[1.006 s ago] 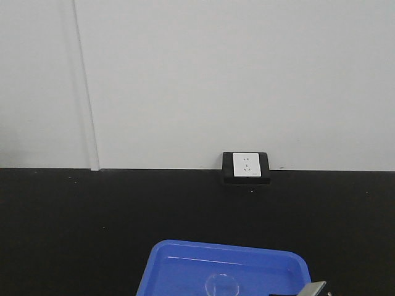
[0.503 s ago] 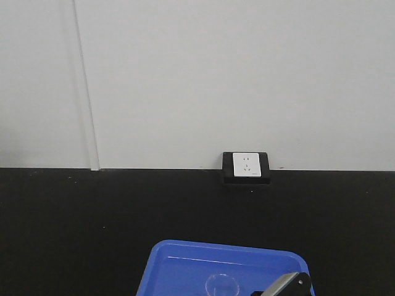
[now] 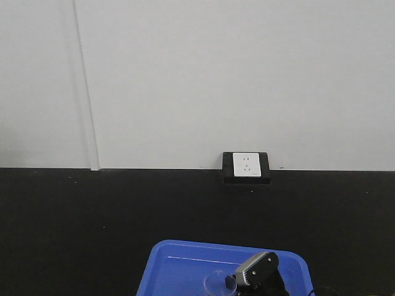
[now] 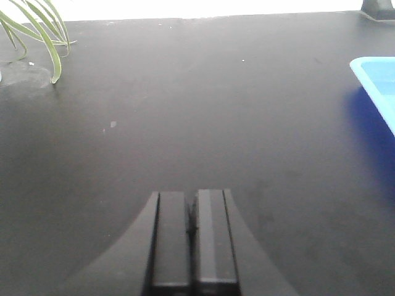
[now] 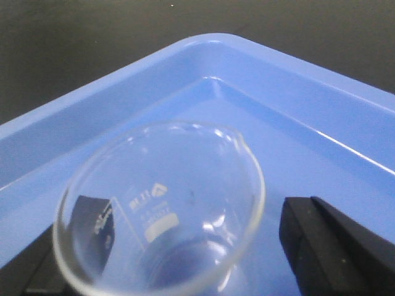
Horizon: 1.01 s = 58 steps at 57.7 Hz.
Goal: Move beaker to silver tray on left bench
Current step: 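Close the right gripper on the beaker and lift it out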
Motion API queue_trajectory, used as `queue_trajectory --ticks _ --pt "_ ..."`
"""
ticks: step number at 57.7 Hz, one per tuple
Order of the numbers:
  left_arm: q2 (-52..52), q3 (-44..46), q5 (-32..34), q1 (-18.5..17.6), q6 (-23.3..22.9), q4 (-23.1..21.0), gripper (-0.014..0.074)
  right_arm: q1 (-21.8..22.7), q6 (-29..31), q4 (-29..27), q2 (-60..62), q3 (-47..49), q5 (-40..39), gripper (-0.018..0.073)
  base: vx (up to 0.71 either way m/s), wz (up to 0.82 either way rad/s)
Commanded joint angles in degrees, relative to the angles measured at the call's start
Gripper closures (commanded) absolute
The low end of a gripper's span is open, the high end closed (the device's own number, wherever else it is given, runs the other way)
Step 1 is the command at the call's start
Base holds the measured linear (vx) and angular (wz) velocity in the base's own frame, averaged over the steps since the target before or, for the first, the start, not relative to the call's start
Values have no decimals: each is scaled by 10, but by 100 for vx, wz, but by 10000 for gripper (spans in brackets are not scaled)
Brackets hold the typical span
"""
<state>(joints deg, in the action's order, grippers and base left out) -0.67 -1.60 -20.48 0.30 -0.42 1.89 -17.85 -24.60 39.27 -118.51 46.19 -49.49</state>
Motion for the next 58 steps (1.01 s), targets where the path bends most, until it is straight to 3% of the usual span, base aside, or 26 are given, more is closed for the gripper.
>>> queue_trajectory --ticks 1,7,11,17,22,23,33,41,51,58 --pt "-9 -16 45 -4 -1 -1 595 2 -9 6 8 36 -54 -32 0 0" --pt "-9 -16 45 -4 -1 -1 595 2 -18 6 -8 60 -56 2 0 0" --pt "-9 -16 45 -4 -1 -1 595 2 -18 5 -12 68 -63 88 0 0" --pt "-9 -16 45 -4 -1 -1 595 2 -18 2 -8 69 -73 291 0 0" --pt "-9 -16 45 -4 -1 -1 595 2 -22 6 3 69 -71 559 0 0" --pt "-9 -16 45 -4 -1 -1 595 2 -25 9 5 69 -69 577 0 0" --pt "-9 -16 45 -4 -1 -1 595 4 -105 21 72 67 -11 566 0 0" --pt "-9 -16 45 -4 -1 -1 595 4 -185 40 175 67 142 566 0 0" --pt "-9 -16 45 -4 -1 -1 595 2 -330 183 345 64 375 566 0 0" --pt "-9 -16 45 -4 -1 -1 595 3 -422 275 467 25 433 566 0 0"
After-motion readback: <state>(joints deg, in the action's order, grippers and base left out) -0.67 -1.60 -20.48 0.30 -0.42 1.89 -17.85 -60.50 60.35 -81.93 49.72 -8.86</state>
